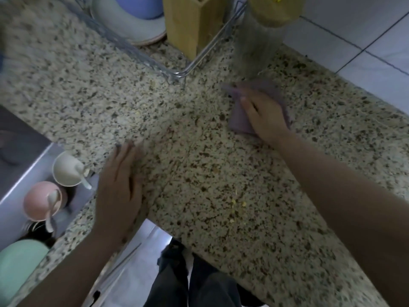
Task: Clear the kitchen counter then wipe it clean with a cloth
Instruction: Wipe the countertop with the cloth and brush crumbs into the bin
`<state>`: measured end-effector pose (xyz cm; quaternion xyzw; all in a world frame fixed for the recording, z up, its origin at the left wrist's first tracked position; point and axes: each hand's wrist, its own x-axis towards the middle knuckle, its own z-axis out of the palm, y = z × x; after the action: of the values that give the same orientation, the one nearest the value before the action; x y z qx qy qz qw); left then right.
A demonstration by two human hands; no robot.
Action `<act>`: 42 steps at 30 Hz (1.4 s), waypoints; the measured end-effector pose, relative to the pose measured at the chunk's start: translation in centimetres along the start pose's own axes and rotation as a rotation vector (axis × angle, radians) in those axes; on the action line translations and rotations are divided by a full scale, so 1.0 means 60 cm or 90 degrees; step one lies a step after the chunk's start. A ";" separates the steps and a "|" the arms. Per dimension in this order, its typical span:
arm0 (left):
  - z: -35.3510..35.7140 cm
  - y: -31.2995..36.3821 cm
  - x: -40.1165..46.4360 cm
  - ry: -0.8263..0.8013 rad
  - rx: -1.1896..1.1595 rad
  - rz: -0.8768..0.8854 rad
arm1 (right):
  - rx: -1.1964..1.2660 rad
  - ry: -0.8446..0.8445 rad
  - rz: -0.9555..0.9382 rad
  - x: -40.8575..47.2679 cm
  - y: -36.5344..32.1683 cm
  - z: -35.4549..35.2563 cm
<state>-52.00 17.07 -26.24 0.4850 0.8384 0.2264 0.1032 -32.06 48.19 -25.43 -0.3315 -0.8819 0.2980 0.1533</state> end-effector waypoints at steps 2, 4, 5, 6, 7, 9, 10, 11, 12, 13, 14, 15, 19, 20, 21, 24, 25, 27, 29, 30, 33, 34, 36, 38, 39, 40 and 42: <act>0.001 -0.015 -0.004 -0.016 0.047 -0.013 | 0.025 -0.029 -0.019 0.027 -0.018 0.015; 0.005 -0.022 -0.004 -0.018 0.075 -0.008 | 0.027 -0.080 -0.072 0.006 -0.041 0.037; 0.007 -0.024 -0.003 -0.021 0.079 -0.003 | 0.025 -0.100 -0.098 -0.020 -0.052 0.053; 0.009 -0.027 0.000 -0.028 0.083 0.006 | 0.026 -0.113 -0.120 -0.052 -0.064 0.068; 0.005 -0.034 -0.002 -0.034 0.088 0.014 | 0.037 -0.138 -0.144 -0.086 -0.079 0.083; 0.002 -0.048 -0.005 -0.044 0.102 0.048 | 0.055 -0.183 -0.206 -0.137 -0.099 0.101; -0.002 -0.056 -0.007 -0.046 0.108 0.068 | 0.059 -0.193 -0.219 -0.143 -0.104 0.103; -0.002 -0.061 -0.009 -0.049 0.115 0.085 | 0.068 -0.195 -0.206 -0.139 -0.103 0.103; -0.001 -0.062 -0.011 -0.053 0.121 0.095 | 0.077 -0.192 -0.186 -0.129 -0.100 0.102; 0.000 -0.062 -0.013 -0.057 0.124 0.096 | 0.078 -0.189 -0.174 -0.114 -0.100 0.101; 0.000 -0.063 -0.014 -0.056 0.125 0.090 | 0.069 -0.191 -0.176 -0.092 -0.104 0.103; 0.001 -0.062 -0.014 -0.054 0.127 0.085 | 0.053 -0.195 -0.180 -0.066 -0.110 0.107; -0.003 -0.065 -0.016 -0.056 0.133 0.088 | 0.033 -0.190 -0.187 0.048 -0.160 0.145; -0.004 -0.064 -0.016 -0.047 0.139 0.085 | 0.027 -0.190 -0.187 0.063 -0.171 0.150; -0.005 -0.061 -0.017 -0.033 0.148 0.068 | 0.022 -0.186 -0.190 0.066 -0.178 0.152; -0.011 -0.058 -0.019 0.002 0.186 -0.042 | 0.022 -0.197 -0.207 0.010 -0.191 0.158; -0.012 -0.057 -0.020 0.001 0.193 -0.070 | 0.010 -0.207 -0.207 -0.020 -0.193 0.159; -0.008 -0.056 -0.021 -0.012 0.186 -0.093 | -0.010 -0.207 -0.196 -0.070 -0.195 0.163; -0.006 -0.061 -0.019 -0.024 0.173 -0.088 | 0.002 -0.184 -0.185 -0.063 -0.202 0.171; -0.008 -0.066 -0.017 -0.033 0.167 -0.079 | 0.006 -0.179 -0.179 -0.042 -0.209 0.177; -0.016 -0.090 -0.009 -0.057 0.164 -0.016 | -0.001 -0.200 -0.155 0.045 -0.233 0.200; -0.019 -0.097 -0.007 -0.069 0.169 0.014 | -0.006 -0.197 -0.165 0.076 -0.240 0.209; -0.027 -0.117 -0.001 -0.081 0.148 0.037 | -0.043 -0.208 -0.211 0.145 -0.270 0.238; -0.028 -0.121 0.005 -0.077 0.122 0.029 | -0.063 -0.208 -0.227 0.208 -0.298 0.263; -0.029 -0.122 0.005 -0.078 0.119 0.021 | -0.043 -0.198 -0.216 0.239 -0.313 0.276; -0.030 -0.118 0.005 -0.084 0.114 0.017 | -0.024 -0.191 -0.215 0.264 -0.322 0.285; -0.034 -0.118 0.005 -0.098 0.098 0.013 | -0.032 -0.213 -0.242 0.313 -0.339 0.307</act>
<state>-58.36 13.72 -27.84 0.5160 0.8379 0.1244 0.1272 -64.48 40.80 -25.60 -0.1097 -0.9487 0.2923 0.0504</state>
